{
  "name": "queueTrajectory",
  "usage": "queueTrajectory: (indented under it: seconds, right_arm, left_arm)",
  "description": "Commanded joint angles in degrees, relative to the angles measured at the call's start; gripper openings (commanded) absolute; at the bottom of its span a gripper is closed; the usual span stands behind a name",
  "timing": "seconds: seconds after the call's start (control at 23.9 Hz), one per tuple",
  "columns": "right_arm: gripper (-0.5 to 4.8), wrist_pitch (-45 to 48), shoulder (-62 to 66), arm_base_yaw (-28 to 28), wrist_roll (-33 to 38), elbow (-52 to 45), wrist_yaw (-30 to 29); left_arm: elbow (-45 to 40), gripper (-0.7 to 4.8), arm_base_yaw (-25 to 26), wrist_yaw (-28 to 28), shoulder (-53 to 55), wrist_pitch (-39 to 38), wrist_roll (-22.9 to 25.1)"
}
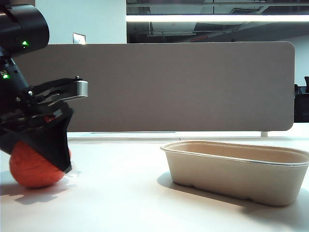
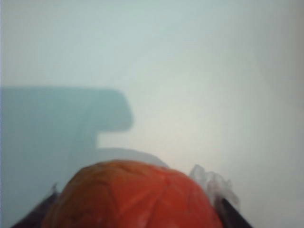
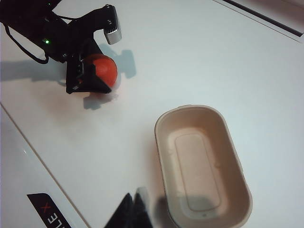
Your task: Pick up the orange and place it into the paper lunchbox.
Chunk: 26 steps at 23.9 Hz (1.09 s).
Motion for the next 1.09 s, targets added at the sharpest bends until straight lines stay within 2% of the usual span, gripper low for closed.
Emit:
queueTrajectory:
  seconds: [0.04, 0.08, 0.21, 0.25, 0.29, 0.33, 0.5, 0.67, 0.92, 1.09]
  right_arm:
    - [-0.06, 0.74, -0.13, 0.07, 0.20, 0.37, 0.02]
    - [-0.06, 0.70, -0.13, 0.07, 0.22, 0.37, 0.02]
    - [-0.06, 0.31, -0.15, 0.15, 0.17, 0.37, -0.33]
    - [-0.06, -0.07, -0.17, 0.17, 0.17, 0.37, -0.90]
    - [-0.06, -1.55, -0.17, 0.17, 0.11, 0.37, -3.50]
    - [-0.06, -2.43, -0.15, 0.17, 0.11, 0.37, -4.50]
    - [-0.06, -6.43, -0.11, 0.17, 0.13, 0.37, -5.57]
    - [-0.06, -6.95, -0.20, 0.17, 0.13, 0.37, -5.44]
    - [-0.06, -6.99, -0.17, 0.17, 0.20, 0.37, -5.53]
    - [-0.06, -6.99, -0.17, 0.17, 0.20, 0.37, -5.62]
  left_arm:
    - [0.11, 1.04, -0.07, 3.87, -0.09, 1.90, 0.02]
    - [0.13, 0.50, -0.07, 6.32, -0.13, 2.99, -0.04]
    - [0.87, 0.69, -0.09, 10.62, -0.17, 4.17, -0.90]
    - [1.40, 0.89, -0.09, 11.61, -0.17, 4.24, -1.55]
    - [2.93, 1.35, -0.11, 13.75, -0.17, 4.42, -2.97]
    - [3.78, 1.47, -0.11, 14.49, -0.17, 4.48, -3.63]
    - [9.25, 1.53, -0.24, 18.67, -0.17, 6.56, -7.39]
    - [13.79, 1.53, -1.99, 18.71, -0.13, 9.29, -9.25]
    - [15.93, 1.53, -8.15, 18.64, -0.07, 17.55, -10.58]
    - [15.96, 1.52, -15.02, 12.33, 0.79, 20.76, -10.47]
